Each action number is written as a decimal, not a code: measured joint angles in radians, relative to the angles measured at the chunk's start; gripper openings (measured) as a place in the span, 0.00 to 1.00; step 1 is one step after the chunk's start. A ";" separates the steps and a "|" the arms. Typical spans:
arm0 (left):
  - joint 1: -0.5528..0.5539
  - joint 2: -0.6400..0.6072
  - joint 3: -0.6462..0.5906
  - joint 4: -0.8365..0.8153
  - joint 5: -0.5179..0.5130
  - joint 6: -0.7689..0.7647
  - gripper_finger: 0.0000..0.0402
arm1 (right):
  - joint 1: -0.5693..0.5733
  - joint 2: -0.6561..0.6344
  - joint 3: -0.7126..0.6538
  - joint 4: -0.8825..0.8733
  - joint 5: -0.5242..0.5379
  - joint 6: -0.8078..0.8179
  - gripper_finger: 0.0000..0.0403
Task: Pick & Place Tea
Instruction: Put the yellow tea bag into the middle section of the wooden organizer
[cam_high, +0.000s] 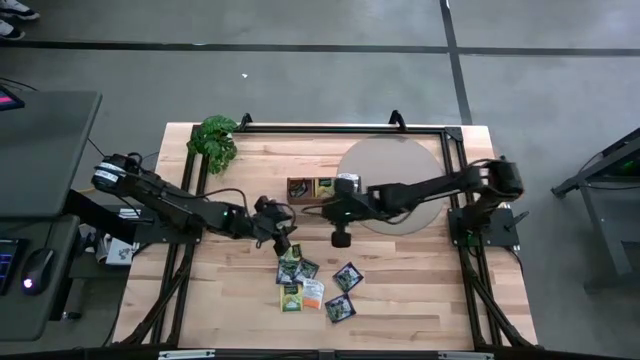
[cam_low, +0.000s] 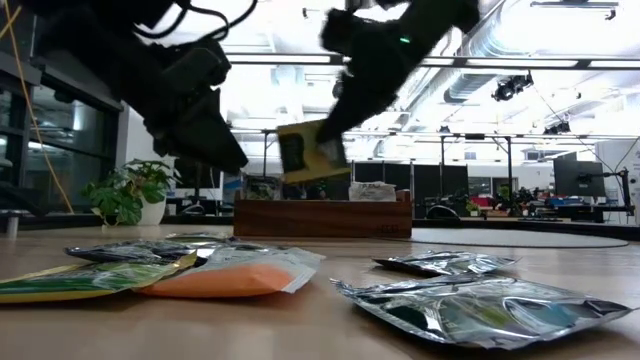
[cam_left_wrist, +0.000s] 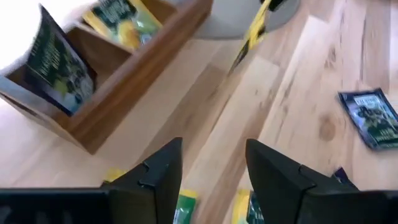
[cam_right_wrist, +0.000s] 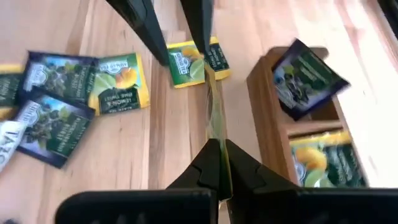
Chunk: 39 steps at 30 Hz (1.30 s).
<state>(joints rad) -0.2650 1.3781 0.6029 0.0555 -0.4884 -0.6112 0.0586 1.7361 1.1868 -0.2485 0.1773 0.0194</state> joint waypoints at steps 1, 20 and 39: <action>-0.012 0.000 0.000 -0.002 -0.028 -0.006 0.43 | -0.005 -0.027 -0.054 0.054 -0.002 0.016 0.00; -0.043 0.000 -0.063 0.689 -0.170 0.259 0.43 | 0.125 -0.268 -0.866 1.631 0.202 0.003 0.00; 0.029 0.138 -0.038 1.047 0.060 0.389 0.43 | 0.133 -0.189 -0.730 1.625 0.103 -0.041 0.00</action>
<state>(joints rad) -0.2356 1.5162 0.5650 1.1025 -0.4280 -0.2224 0.1917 1.5467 0.4572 1.3762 0.2806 -0.0212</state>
